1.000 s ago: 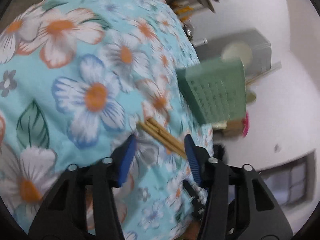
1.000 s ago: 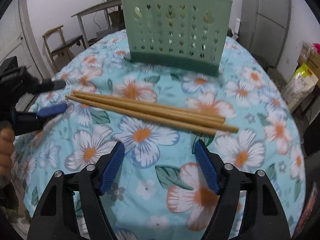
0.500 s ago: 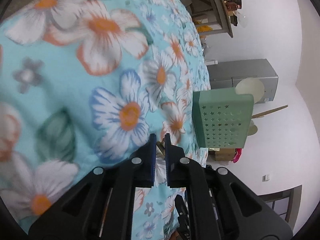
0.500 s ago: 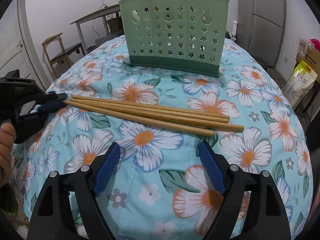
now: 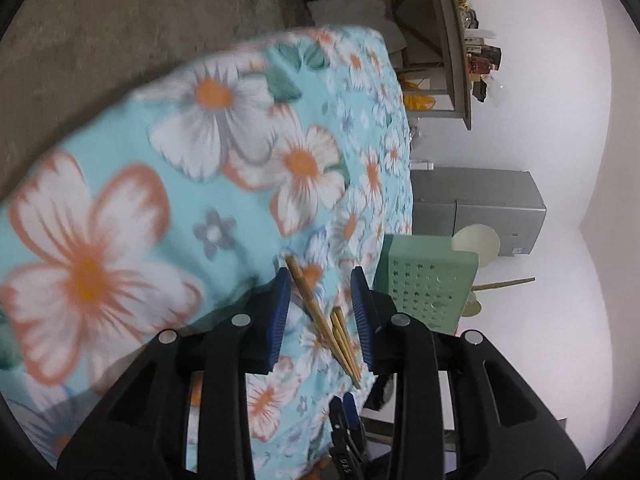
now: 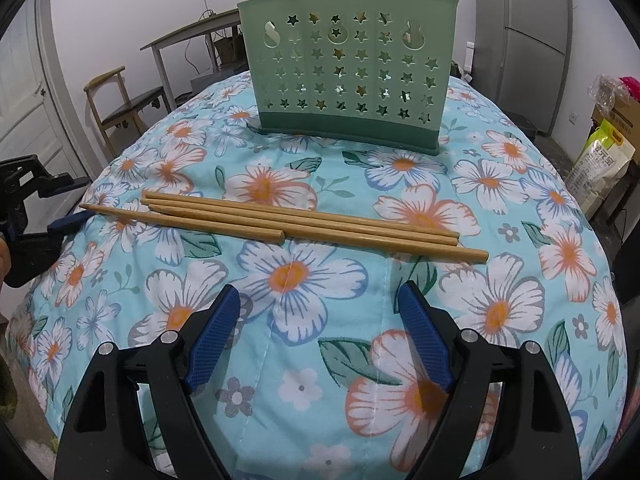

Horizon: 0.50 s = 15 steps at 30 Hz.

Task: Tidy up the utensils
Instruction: 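Close the left gripper on another wooden chopstick and lift it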

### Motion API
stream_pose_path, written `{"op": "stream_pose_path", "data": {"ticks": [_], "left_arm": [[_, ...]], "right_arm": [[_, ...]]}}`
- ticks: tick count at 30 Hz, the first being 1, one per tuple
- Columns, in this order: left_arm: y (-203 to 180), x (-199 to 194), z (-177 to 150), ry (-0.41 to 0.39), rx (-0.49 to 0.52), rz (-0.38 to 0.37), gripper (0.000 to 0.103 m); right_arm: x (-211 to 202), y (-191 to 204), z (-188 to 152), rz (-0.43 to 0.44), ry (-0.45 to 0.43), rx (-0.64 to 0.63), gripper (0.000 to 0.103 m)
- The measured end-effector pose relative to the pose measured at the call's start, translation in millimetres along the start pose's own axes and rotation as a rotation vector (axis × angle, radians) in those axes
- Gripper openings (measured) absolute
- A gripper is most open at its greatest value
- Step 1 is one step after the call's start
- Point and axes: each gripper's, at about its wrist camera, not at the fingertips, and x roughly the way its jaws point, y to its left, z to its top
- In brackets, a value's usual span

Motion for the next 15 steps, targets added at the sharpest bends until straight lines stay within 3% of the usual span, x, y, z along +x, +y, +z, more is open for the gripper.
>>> {"op": "stream_pose_path", "data": {"ticks": [4,11,15], "left_arm": [[-1.7,12.7,-6.1,0.038,-0.021,-0.001,0.029],[-7.9,34.6,-5.7,0.005,-0.019,0.046,0.027],[-8.8,39.7,-4.7,-0.013,-0.017,0.084,0.015]], "right_arm": [[0.1,-0.3,-0.3,0.001,-0.001,0.001,0.080],[0.0,-0.3,-0.9,0.002,-0.001,0.001,0.080],[-0.7,-0.7,-1.0,0.008,-0.004,0.005,0.081]]}}
